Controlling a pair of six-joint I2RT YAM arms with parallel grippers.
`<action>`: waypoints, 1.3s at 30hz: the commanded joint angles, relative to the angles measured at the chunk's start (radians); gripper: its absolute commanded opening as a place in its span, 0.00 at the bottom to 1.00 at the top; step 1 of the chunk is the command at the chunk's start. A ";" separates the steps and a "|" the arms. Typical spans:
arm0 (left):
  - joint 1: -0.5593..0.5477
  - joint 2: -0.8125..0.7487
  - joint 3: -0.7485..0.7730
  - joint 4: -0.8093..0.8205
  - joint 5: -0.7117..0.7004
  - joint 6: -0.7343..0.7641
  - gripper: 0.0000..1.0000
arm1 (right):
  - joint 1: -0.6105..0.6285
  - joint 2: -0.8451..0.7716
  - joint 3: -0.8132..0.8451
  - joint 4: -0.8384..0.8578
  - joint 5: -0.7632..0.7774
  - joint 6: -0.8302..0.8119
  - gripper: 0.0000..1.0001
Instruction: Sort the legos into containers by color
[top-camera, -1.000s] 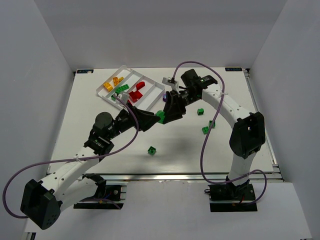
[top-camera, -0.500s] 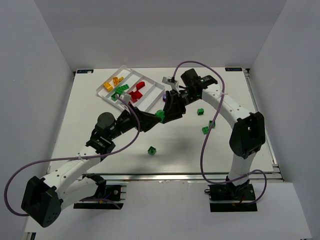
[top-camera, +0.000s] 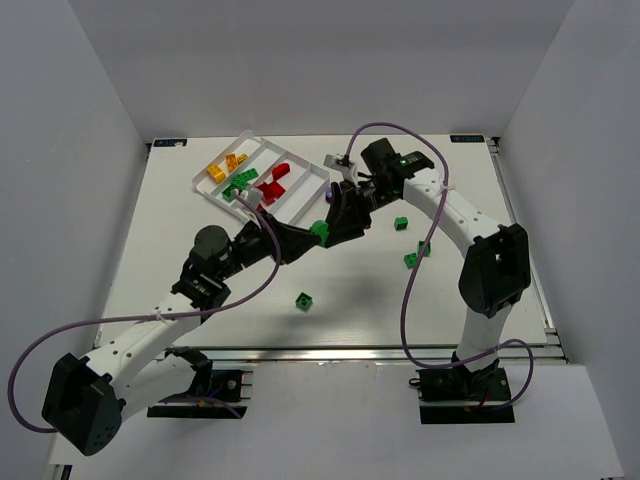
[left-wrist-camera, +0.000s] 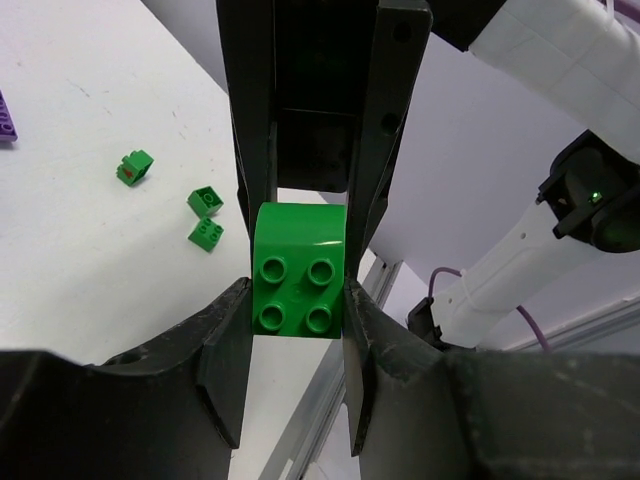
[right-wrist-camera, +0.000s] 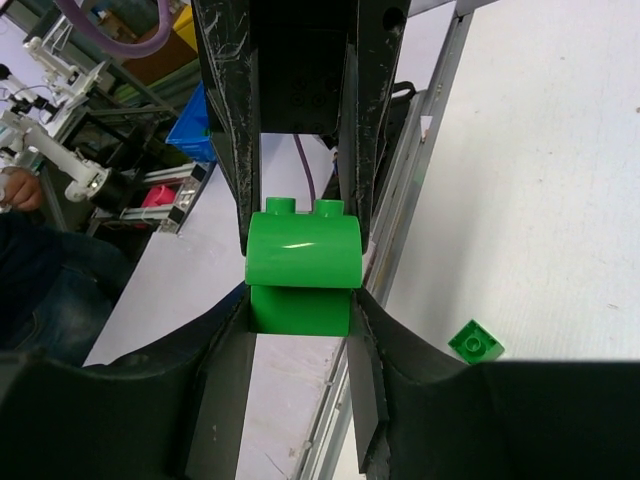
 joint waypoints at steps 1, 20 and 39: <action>0.027 -0.064 0.021 -0.044 -0.031 0.058 0.00 | 0.005 -0.040 -0.023 -0.064 -0.014 -0.067 0.00; 0.478 0.344 0.461 -0.576 -0.376 0.231 0.00 | 0.001 -0.120 -0.158 0.079 0.363 -0.104 0.00; 0.492 1.184 1.342 -0.879 -0.422 0.270 0.10 | -0.018 -0.290 -0.352 0.489 0.669 0.073 0.00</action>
